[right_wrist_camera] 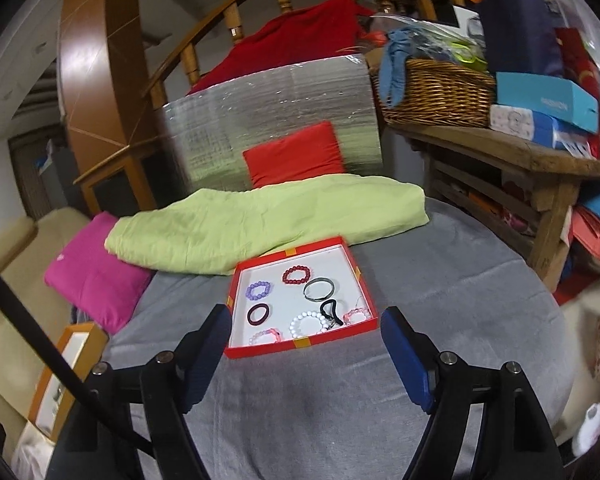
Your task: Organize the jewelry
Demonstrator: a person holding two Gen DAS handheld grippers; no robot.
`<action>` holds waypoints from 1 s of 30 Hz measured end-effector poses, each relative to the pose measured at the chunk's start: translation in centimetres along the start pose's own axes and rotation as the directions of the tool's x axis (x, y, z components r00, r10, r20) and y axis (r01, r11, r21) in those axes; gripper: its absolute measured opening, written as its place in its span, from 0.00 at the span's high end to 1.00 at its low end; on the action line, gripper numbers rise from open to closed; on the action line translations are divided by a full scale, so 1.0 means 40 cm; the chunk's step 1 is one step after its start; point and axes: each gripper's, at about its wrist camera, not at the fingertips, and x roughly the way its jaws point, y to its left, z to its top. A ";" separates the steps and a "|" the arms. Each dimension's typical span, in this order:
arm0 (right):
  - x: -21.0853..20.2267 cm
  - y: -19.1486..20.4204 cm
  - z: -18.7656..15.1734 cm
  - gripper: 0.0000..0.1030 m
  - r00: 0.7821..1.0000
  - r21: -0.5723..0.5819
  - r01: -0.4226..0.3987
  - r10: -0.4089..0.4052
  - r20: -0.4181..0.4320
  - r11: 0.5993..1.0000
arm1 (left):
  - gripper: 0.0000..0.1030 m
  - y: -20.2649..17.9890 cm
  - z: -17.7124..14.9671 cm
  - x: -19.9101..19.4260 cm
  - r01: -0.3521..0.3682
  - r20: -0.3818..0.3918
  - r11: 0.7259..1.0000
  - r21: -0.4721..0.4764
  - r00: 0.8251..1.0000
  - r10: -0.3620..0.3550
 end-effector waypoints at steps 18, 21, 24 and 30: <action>0.021 -0.105 -0.031 0.20 1.000 0.008 -0.015 0.015 0.011 1.000 | 0.03 -0.151 0.029 0.028 0.052 -0.039 0.997 0.064 0.998 -0.049; 0.034 -0.148 -0.036 0.20 1.000 0.023 -0.007 0.007 0.003 1.000 | 0.03 -0.172 0.033 0.048 0.074 -0.058 0.996 0.049 0.996 -0.071; 0.050 -0.176 -0.042 0.20 1.000 0.025 -0.015 0.015 -0.014 1.000 | 0.03 -0.183 0.028 0.087 0.082 -0.075 0.996 0.014 0.994 -0.081; 0.097 -0.222 -0.071 0.19 0.999 0.013 -0.039 0.040 -0.037 0.999 | 0.03 -0.193 -0.038 0.249 0.030 -0.187 0.999 -0.030 0.982 -0.035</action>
